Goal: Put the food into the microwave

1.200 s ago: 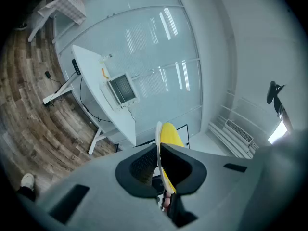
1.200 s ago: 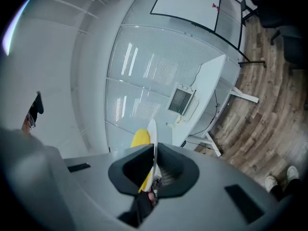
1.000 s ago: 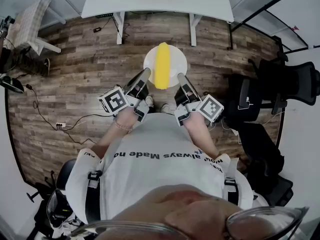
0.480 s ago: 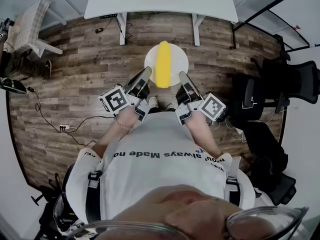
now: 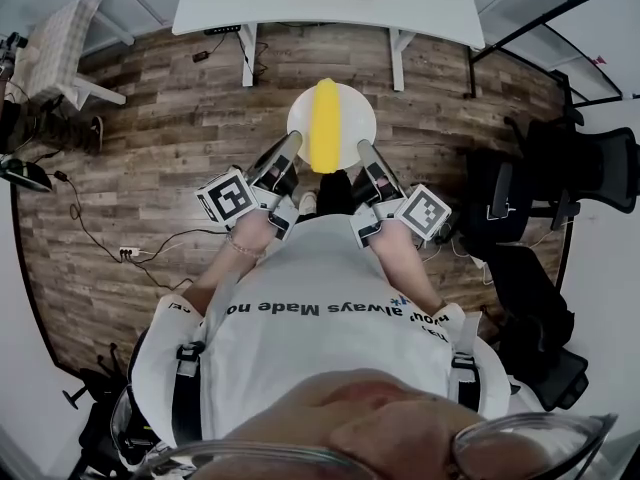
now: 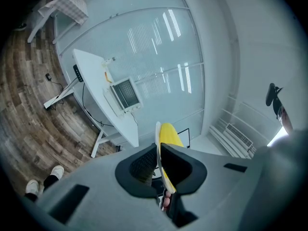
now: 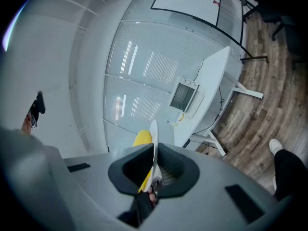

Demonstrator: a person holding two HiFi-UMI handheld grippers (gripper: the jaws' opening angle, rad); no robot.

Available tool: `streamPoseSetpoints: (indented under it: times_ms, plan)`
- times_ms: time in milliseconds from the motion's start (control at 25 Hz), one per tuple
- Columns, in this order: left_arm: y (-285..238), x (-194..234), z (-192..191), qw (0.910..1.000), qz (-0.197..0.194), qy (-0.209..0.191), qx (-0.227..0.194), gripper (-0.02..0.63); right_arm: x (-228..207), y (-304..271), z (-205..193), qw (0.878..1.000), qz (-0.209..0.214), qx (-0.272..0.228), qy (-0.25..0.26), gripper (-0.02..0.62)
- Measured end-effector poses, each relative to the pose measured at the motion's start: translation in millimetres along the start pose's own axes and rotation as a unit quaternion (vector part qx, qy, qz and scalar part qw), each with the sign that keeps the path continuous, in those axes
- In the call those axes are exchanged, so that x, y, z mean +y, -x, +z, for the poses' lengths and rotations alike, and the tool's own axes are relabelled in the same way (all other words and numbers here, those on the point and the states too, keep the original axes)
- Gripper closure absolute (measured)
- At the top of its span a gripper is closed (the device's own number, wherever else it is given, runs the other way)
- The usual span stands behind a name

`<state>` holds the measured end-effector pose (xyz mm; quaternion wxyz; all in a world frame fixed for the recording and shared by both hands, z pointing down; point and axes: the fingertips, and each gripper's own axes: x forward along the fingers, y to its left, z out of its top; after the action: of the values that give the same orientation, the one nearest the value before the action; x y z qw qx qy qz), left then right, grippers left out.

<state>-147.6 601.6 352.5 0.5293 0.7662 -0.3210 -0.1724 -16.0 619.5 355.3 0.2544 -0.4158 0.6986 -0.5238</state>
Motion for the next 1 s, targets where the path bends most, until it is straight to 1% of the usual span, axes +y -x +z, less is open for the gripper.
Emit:
streamPoseSetpoints:
  times_ms: [120, 200, 320, 480, 720, 880, 1000]
  plan:
    - [-13.1, 8.6, 15.4, 0.9999, 0.004, 0.011, -0.001, 0.586, -4.0, -20.5, 9.0, 1.000, -0.003, 0.002, -0.003, 0.571]
    - [-20.2, 11.1, 20.4, 1.0000, 0.004, 0.009, -0.001, 0.586, -7.8, -27.2, 14.3, 1.000, -0.004, 0.002, -0.002, 0.571]
    - [-31.8, 11.7, 29.6, 1.0000, -0.001, -0.006, 0.000, 0.586, -11.4, -36.4, 22.3, 1.000, -0.005, 0.000, -0.008, 0.571]
    - [-43.5, 16.1, 34.4, 0.9999, 0.003, 0.016, -0.003, 0.586, -11.8, -46.9, 33.7, 1.000, 0.005, -0.002, -0.001, 0.571]
    - [-114.1, 22.4, 72.9, 1.0000, 0.004, 0.005, 0.000, 0.586, -28.2, -96.4, 93.8, 1.000, 0.000, -0.001, -0.007, 0.571]
    - [-150.7, 23.3, 85.1, 0.9999, 0.008, 0.010, -0.004, 0.586, -37.3, -115.0, 127.0, 1.000, 0.003, 0.001, -0.007, 0.571]
    - [-182.8, 23.1, 94.6, 1.0000, 0.008, 0.003, -0.004, 0.586, -45.8, -129.2, 156.7, 1.000, 0.004, 0.002, -0.003, 0.571]
